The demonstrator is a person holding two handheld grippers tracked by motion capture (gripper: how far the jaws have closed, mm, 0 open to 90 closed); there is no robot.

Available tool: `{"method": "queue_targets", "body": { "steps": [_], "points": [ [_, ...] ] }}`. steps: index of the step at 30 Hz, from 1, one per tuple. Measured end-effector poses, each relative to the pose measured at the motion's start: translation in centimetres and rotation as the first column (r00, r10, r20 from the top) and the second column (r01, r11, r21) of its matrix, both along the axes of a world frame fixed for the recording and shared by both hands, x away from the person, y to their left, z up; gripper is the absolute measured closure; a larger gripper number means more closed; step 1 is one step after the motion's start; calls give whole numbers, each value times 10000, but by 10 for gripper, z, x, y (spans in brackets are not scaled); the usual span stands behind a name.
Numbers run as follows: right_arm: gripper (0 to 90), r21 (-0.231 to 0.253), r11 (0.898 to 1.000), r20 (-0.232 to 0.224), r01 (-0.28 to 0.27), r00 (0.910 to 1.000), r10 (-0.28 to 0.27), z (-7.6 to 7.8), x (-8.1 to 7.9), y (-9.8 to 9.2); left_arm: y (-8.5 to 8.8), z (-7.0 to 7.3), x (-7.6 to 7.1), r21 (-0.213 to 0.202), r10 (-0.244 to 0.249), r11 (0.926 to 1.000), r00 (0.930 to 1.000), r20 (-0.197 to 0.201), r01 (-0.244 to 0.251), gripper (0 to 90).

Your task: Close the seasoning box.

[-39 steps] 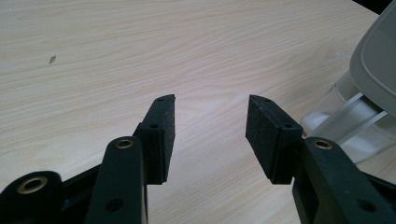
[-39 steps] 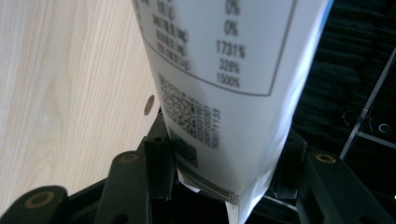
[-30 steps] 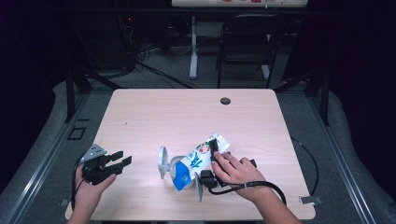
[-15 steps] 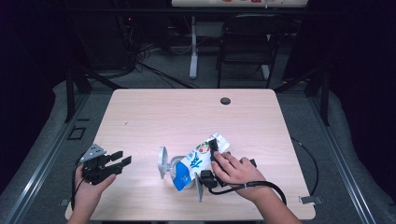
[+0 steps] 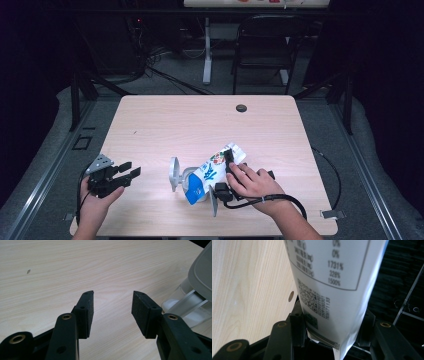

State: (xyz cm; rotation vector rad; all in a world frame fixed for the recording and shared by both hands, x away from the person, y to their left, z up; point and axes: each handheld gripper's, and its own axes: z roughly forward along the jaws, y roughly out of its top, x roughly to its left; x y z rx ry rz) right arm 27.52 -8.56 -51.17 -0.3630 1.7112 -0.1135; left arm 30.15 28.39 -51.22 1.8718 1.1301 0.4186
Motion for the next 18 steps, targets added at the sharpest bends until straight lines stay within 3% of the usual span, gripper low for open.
{"method": "queue_targets", "body": {
  "steps": [18],
  "points": [
    [542,-119,9999,100,-78,9999,79,1,0,0,1,1,0,7,27,10000,10000,-37,-27,529]
  ]
}}
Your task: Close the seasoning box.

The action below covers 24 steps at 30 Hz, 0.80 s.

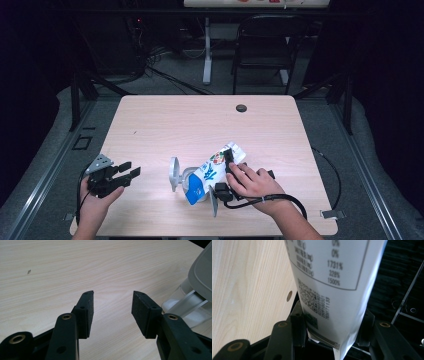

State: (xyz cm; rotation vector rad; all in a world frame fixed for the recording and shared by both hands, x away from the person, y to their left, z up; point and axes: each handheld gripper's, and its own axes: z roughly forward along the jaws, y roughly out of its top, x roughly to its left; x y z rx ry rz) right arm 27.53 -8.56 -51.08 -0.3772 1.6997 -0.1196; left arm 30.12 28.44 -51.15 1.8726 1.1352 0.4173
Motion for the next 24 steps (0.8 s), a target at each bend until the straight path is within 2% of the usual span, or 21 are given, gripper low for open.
{"method": "queue_targets", "body": {
  "steps": [24],
  "points": [
    [550,-75,10000,62,-45,10000,45,1,-1,0,0,0,0,-10,-8,10000,10000,42,8,529]
  ]
}}
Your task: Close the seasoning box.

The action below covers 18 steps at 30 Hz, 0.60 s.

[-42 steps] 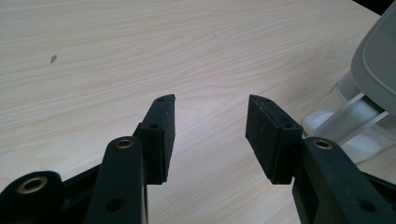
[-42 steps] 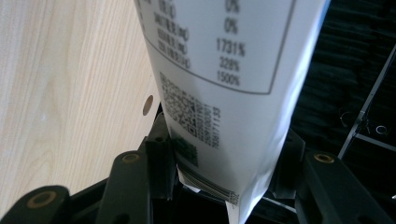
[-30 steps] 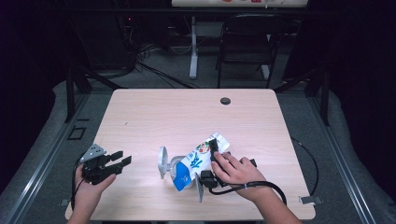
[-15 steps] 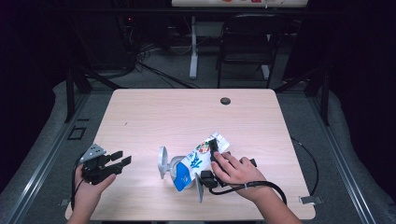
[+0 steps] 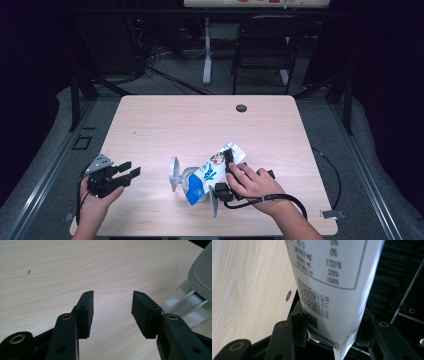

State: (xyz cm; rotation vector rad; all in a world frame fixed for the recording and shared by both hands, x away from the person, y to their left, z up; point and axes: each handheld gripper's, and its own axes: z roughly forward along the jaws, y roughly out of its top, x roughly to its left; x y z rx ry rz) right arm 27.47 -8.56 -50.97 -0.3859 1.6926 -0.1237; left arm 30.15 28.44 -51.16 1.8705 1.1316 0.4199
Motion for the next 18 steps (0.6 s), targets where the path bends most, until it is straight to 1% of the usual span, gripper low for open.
{"method": "queue_targets", "body": {
  "steps": [18],
  "points": [
    [553,-18,10000,1,-4,10000,4,0,-1,0,0,0,0,-12,18,10000,10000,-42,-18,529]
  ]
}}
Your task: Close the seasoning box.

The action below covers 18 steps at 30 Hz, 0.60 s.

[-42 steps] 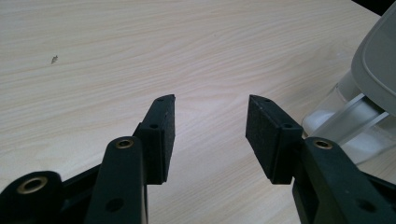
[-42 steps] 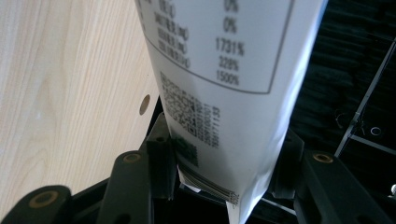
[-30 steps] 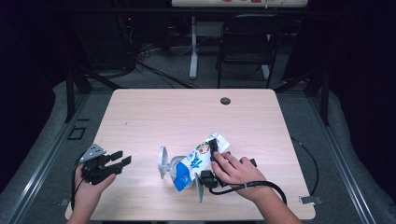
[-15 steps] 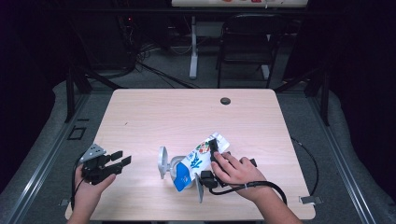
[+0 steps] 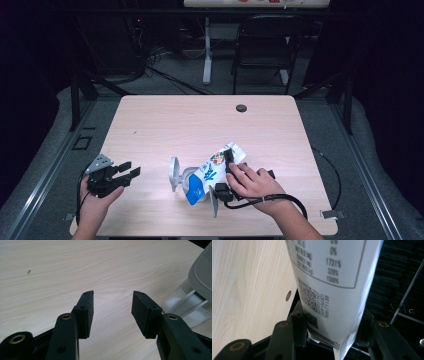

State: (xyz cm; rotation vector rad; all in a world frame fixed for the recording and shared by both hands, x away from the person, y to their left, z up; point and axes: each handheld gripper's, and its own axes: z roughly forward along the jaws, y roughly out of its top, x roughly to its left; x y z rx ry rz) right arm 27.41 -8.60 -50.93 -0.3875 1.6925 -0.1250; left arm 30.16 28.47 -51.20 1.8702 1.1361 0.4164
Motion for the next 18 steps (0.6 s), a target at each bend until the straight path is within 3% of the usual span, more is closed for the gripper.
{"method": "queue_targets", "body": {
  "steps": [18],
  "points": [
    [554,-8,10000,-28,-88,10000,88,0,0,-1,0,-1,1,-62,19,10000,10000,40,-19,529]
  ]
}}
